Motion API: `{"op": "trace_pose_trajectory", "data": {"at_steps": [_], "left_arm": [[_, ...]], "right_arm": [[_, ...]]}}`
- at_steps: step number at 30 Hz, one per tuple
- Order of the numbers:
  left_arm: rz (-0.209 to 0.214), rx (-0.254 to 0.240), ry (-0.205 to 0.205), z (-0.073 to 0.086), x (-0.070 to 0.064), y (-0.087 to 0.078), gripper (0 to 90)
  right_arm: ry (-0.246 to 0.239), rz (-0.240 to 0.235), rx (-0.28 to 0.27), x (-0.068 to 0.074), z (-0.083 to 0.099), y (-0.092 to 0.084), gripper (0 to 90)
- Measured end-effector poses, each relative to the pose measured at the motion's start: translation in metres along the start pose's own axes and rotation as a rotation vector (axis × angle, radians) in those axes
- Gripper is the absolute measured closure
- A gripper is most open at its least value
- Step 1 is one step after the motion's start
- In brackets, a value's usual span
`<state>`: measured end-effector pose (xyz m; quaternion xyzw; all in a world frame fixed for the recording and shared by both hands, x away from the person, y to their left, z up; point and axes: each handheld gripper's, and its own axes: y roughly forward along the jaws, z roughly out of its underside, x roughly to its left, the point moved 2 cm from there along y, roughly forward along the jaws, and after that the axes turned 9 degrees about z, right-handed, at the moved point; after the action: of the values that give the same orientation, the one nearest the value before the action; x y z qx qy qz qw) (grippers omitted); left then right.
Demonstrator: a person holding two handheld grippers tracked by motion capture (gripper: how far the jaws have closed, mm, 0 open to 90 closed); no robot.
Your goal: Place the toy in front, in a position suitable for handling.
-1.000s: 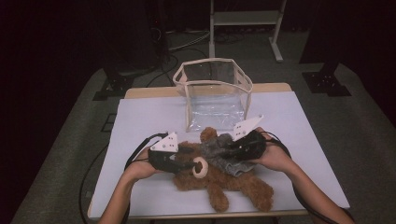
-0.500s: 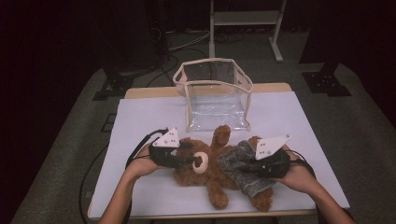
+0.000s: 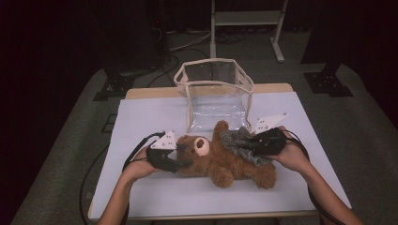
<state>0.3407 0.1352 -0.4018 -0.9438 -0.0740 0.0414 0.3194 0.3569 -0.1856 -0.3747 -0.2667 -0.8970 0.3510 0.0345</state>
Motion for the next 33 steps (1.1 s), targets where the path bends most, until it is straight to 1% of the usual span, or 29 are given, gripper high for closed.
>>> {"op": "trace_pose_trajectory", "data": {"at_steps": [2,3,6,8,9,11,13,15,18,21,23,25,26,28,30,33], "left_arm": [[0.002,-0.019,-0.019,-0.001,0.001,0.002,46.7],[0.003,-0.022,-0.022,-0.002,0.001,0.002,47.5],[-0.008,-0.015,-0.030,-0.004,0.002,0.003,48.4],[-0.030,-0.002,-0.043,-0.003,0.005,0.004,49.0],[-0.033,-0.007,-0.054,-0.003,0.006,0.004,49.1],[-0.038,-0.010,-0.056,-0.003,0.007,0.004,49.1],[-0.043,-0.007,-0.051,-0.003,0.007,0.004,49.0],[-0.054,-0.005,-0.051,-0.003,0.008,0.002,48.9],[-0.056,-0.011,-0.048,-0.004,0.007,-0.001,48.0],[-0.040,-0.024,-0.039,-0.006,0.006,-0.005,47.4],[-0.027,-0.025,-0.031,-0.008,0.003,-0.008,47.2],[-0.019,-0.016,-0.022,-0.009,0.001,-0.009,47.0],[-0.018,-0.013,-0.023,-0.009,0.000,-0.008,47.0],[-0.014,0.001,-0.026,-0.008,0.000,-0.003,47.5],[-0.017,-0.005,-0.035,-0.006,0.002,0.002,49.2],[-0.008,-0.017,-0.048,-0.005,0.005,0.007,50.3]], "right_arm": [[-0.021,0.006,0.004,0.004,-0.005,0.000,78.2],[-0.034,0.007,0.003,0.007,-0.007,-0.001,78.3],[-0.059,-0.015,-0.005,0.018,-0.013,-0.002,78.3],[-0.082,-0.038,-0.011,0.028,-0.019,0.000,78.2],[-0.099,-0.044,-0.008,0.034,-0.021,0.002,78.2],[-0.134,-0.059,-0.004,0.046,-0.025,0.005,78.1],[-0.160,-0.049,0.010,0.051,-0.023,0.005,78.1],[-0.159,-0.037,0.020,0.049,-0.018,0.001,78.1],[-0.128,-0.018,0.031,0.042,-0.004,-0.009,78.2],[-0.094,-0.004,0.041,0.035,0.009,-0.015,78.2],[-0.087,0.008,0.043,0.030,0.012,-0.016,78.2],[-0.081,0.016,0.039,0.025,0.013,-0.016,78.3],[-0.081,0.021,0.037,0.023,0.013,-0.015,78.3],[-0.064,0.021,0.041,0.019,0.012,-0.014,78.3],[-0.065,0.026,0.039,0.018,0.009,-0.012,78.3],[-0.074,0.022,0.043,0.020,0.001,-0.010,78.4]]}}
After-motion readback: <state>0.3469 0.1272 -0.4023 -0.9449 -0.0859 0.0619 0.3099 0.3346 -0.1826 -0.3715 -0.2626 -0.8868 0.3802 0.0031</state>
